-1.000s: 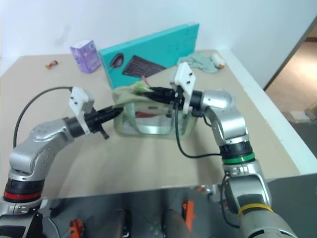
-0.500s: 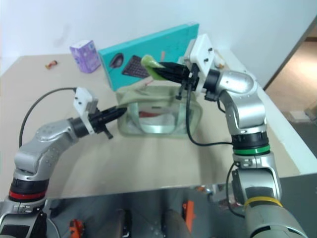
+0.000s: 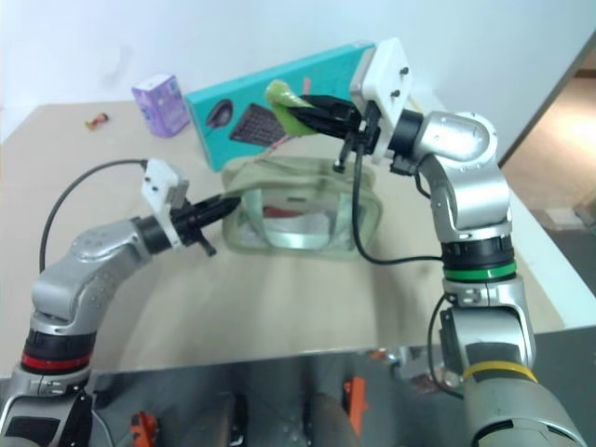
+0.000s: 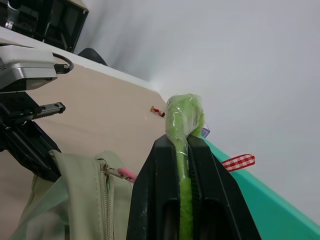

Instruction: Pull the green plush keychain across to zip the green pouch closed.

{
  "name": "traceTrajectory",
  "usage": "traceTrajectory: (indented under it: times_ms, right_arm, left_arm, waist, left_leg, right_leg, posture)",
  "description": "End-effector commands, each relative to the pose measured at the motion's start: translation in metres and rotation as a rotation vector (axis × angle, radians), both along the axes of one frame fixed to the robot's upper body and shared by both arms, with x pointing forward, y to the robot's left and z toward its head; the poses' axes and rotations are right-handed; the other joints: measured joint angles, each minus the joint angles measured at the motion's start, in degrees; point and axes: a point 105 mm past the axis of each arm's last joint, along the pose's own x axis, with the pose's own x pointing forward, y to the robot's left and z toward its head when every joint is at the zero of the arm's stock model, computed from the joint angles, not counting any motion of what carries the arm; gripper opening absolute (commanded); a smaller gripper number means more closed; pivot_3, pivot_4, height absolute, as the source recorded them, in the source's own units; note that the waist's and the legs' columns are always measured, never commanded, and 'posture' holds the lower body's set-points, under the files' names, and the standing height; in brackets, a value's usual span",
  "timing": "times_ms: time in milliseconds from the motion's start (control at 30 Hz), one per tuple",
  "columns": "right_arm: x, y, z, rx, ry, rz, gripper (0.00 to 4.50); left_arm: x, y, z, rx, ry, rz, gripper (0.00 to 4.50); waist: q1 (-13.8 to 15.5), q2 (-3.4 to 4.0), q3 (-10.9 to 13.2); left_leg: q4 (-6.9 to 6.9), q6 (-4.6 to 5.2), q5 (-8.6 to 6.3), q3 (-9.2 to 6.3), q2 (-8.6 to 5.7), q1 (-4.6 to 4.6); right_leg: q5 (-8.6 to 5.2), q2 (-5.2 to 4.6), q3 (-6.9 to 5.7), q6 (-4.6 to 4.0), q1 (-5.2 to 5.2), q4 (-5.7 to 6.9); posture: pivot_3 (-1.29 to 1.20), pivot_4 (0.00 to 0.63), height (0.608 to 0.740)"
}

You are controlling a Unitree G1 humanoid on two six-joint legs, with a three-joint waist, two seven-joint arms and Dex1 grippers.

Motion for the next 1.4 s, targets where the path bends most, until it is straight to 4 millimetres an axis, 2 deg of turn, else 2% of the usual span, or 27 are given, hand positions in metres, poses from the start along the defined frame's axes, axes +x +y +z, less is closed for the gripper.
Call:
traceTrajectory:
  times_ms: [33, 233, 500, 567, 833, 1100, 1233, 1333, 1400]
  right_arm:
    - [-0.003, -0.014, 0.02, 0.016, -0.091, -0.045, 0.08]
    - [0.008, -0.027, 0.007, -0.006, -0.079, -0.102, 0.08]
    - [0.015, -0.041, 0.003, -0.012, -0.083, -0.151, 0.08]
    - [0.019, -0.051, 0.003, -0.017, -0.088, -0.189, 0.08]
    - [0.03, -0.093, -0.002, -0.049, -0.082, -0.331, 0.08]
    - [0.039, -0.143, -0.03, -0.106, -0.028, -0.517, 0.08]
    - [0.041, -0.171, -0.047, -0.178, -0.011, -0.626, 0.08]
    - [0.04, -0.203, -0.059, -0.242, 0.011, -0.751, 0.08]
    - [0.039, -0.213, -0.064, -0.28, 0.007, -0.791, 0.08]
  left_arm:
    - [0.001, 0.001, 0.009, -0.021, -0.012, 0.01, 0.0]
    - [-0.001, 0.001, 0.009, -0.031, 0.001, 0.0, 0.0]
    - [-0.001, 0.003, 0.007, -0.028, 0.011, 0.005, 0.0]
    - [-0.002, 0.003, 0.007, -0.027, 0.014, 0.006, 0.0]
    - [-0.001, 0.005, 0.005, -0.018, 0.018, 0.017, 0.0]
    - [-0.003, 0.005, 0.003, -0.013, 0.022, 0.019, 0.0]
    - [-0.005, 0.004, 0.001, -0.009, 0.025, 0.017, 0.0]
    - [-0.006, 0.004, 0.001, -0.008, 0.028, 0.018, 0.0]
    - [-0.007, 0.004, 0.001, -0.008, 0.03, 0.019, 0.0]
  waist:
    - [0.0, 0.0, 0.0]
    - [0.0, 0.0, 0.0]
    - [0.0, 0.0, 0.0]
    - [0.0, 0.0, 0.0]
    - [0.0, -0.01, 0.0]
    - [0.0, -0.01, 0.0]
    - [0.0, -0.01, 0.0]
    - [0.0, -0.01, 0.0]
    - [0.0, -0.01, 0.0]
  left_leg:
    - [0.0, 0.0, 0.0, 0.01, 0.0, 0.0]
    - [-0.03, 0.0, 0.0, -0.01, 0.01, 0.01]
    - [-0.03, 0.0, 0.0, 0.01, 0.0, 0.0]
    - [-0.03, 0.0, 0.0, -0.01, 0.01, 0.0]
    - [-0.05, 0.0, 0.0, 0.01, -0.02, -0.02]
    - [-0.07, 0.0, 0.0, 0.02, -0.03, -0.01]
    - [-0.07, 0.0, 0.0, 0.03, -0.04, 0.0]
    - [-0.07, 0.0, 0.0, 0.02, -0.05, 0.01]
    - [-0.07, 0.0, 0.0, 0.03, -0.05, 0.01]
  right_leg:
    - [0.0, 0.0, 0.0, 0.0, 0.0, -0.01]
    - [-0.01, 0.02, -0.01, -0.01, -0.01, -0.01]
    - [0.0, 0.0, 0.01, -0.01, -0.01, -0.03]
    - [0.0, 0.02, 0.0, -0.01, -0.01, -0.03]
    - [0.0, -0.01, 0.01, 0.0, 0.0, -0.09]
    - [0.0, -0.02, 0.03, 0.0, 0.01, -0.12]
    - [-0.02, -0.02, 0.04, 0.04, 0.01, -0.13]
    - [-0.02, -0.02, 0.05, 0.05, 0.02, -0.13]
    - [-0.02, -0.02, 0.05, 0.05, 0.03, -0.13]
  posture:
    - [0.0, 0.15, 0.74]
    - [0.0, 0.15, 0.74]
    - [0.0, 0.15, 0.74]
    - [0.0, 0.15, 0.74]
    - [0.0, 0.15, 0.74]
    - [0.0, 0.15, 0.74]
    - [0.0, 0.15, 0.74]
    - [0.0, 0.15, 0.74]
    - [0.0, 0.15, 0.74]
